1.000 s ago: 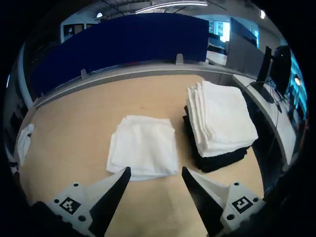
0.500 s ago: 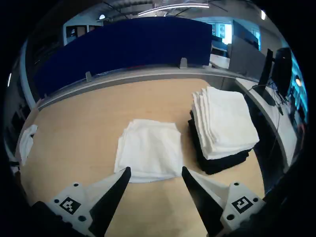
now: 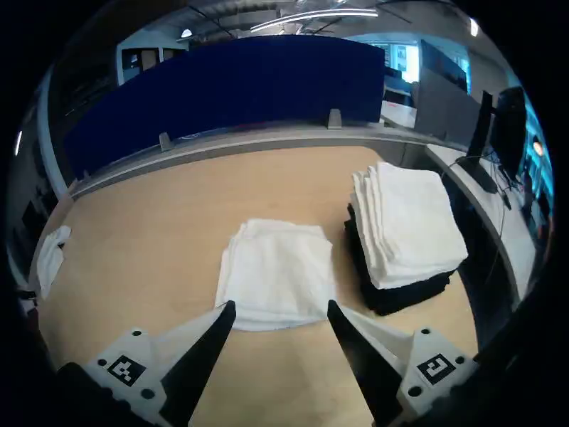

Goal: Fold towel

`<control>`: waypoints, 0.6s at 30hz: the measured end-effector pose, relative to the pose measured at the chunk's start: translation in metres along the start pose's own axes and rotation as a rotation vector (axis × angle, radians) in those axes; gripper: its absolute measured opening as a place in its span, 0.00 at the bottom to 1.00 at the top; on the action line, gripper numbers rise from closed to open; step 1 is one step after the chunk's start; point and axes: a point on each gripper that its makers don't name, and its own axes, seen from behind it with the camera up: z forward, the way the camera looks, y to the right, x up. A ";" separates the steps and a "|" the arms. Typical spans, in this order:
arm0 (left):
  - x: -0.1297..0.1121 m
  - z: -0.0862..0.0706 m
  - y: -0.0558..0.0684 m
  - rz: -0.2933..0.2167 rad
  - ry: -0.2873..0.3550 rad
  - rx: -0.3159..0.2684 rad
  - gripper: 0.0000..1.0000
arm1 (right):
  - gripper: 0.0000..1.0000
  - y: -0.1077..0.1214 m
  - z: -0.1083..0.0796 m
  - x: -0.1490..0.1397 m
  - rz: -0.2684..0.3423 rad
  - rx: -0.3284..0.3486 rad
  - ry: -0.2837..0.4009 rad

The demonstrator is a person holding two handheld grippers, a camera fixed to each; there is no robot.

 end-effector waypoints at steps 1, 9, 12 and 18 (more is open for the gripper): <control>0.000 0.000 0.000 -0.002 0.002 -0.002 0.89 | 1.00 -0.001 -0.001 0.001 0.000 0.001 0.003; 0.003 -0.002 -0.001 -0.003 0.013 -0.006 0.89 | 1.00 -0.011 -0.010 0.007 0.008 0.017 0.035; 0.004 -0.002 -0.003 -0.006 0.019 0.000 0.89 | 1.00 -0.014 -0.013 0.008 0.008 0.019 0.043; 0.001 -0.005 -0.009 -0.013 0.033 0.004 0.89 | 1.00 -0.020 -0.018 0.011 0.006 0.021 0.061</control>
